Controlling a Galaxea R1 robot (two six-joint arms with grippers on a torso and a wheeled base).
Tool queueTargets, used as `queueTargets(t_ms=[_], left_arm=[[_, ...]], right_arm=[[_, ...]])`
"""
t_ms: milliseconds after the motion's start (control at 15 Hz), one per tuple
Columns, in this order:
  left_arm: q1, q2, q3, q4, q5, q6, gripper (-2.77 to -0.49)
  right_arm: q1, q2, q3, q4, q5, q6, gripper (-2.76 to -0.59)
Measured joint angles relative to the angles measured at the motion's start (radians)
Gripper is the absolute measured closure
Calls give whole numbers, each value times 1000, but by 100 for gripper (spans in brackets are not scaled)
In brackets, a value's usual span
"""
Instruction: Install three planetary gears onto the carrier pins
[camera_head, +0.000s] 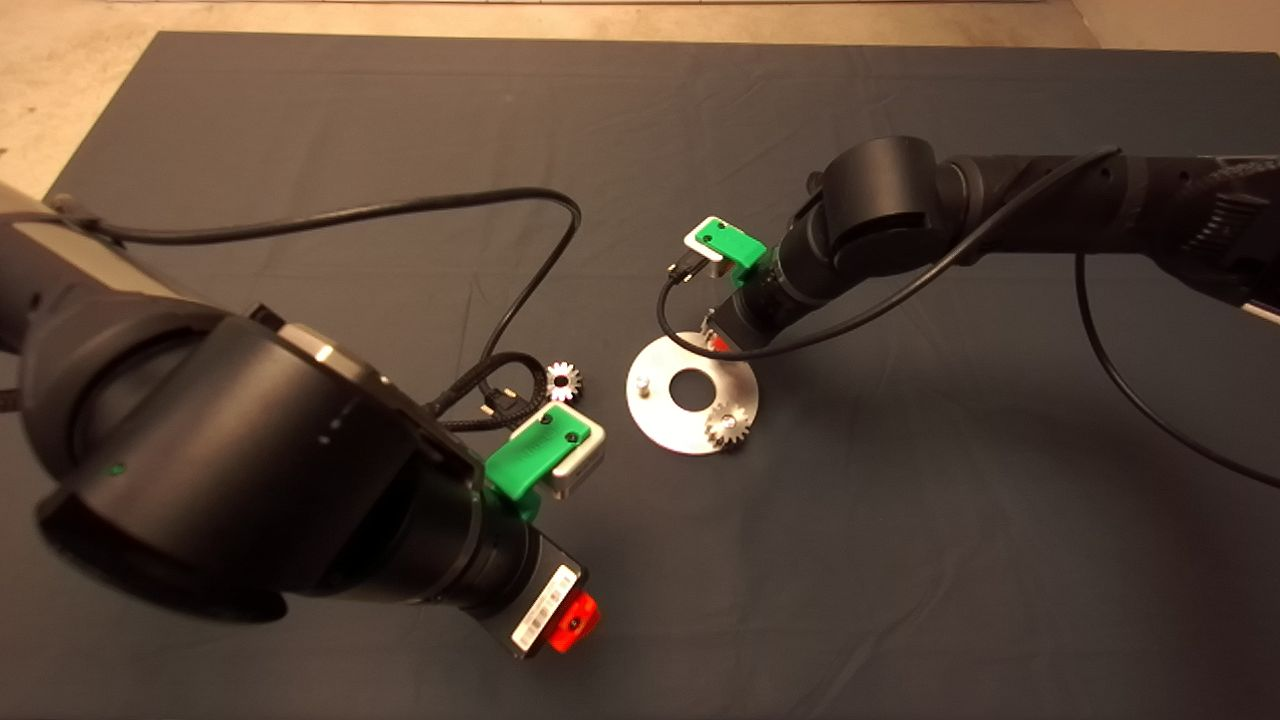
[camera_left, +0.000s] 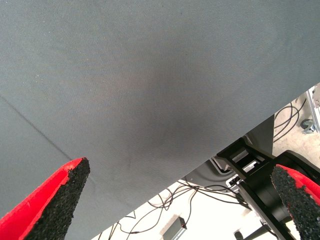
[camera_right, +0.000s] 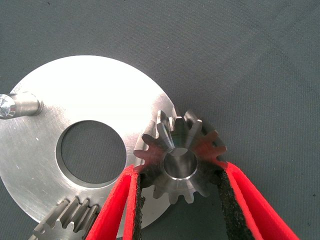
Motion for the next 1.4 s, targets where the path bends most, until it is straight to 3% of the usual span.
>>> queueTargets(t_ms=[133, 733, 867, 933, 1200, 1400], left_arm=[[0, 0, 0, 0, 0, 0, -264], [0, 0, 0, 0, 0, 0, -264], [0, 0, 0, 0, 0, 0, -264], [0, 0, 0, 0, 0, 0, -264], [0, -1, 0, 0, 0, 0, -264], [0, -2, 0, 0, 0, 0, -264]], right_arm=[[0, 5, 0, 0, -6, 0, -90], [-1, 22, 0, 0, -6, 0, -89], [0, 22, 0, 0, -20, 0, -89], [0, 21, 0, 0, -38, 0, -89], [0, 18, 6, 1, -58, 0, -89], [0, 19, 7, 1, -63, 0, -89]])
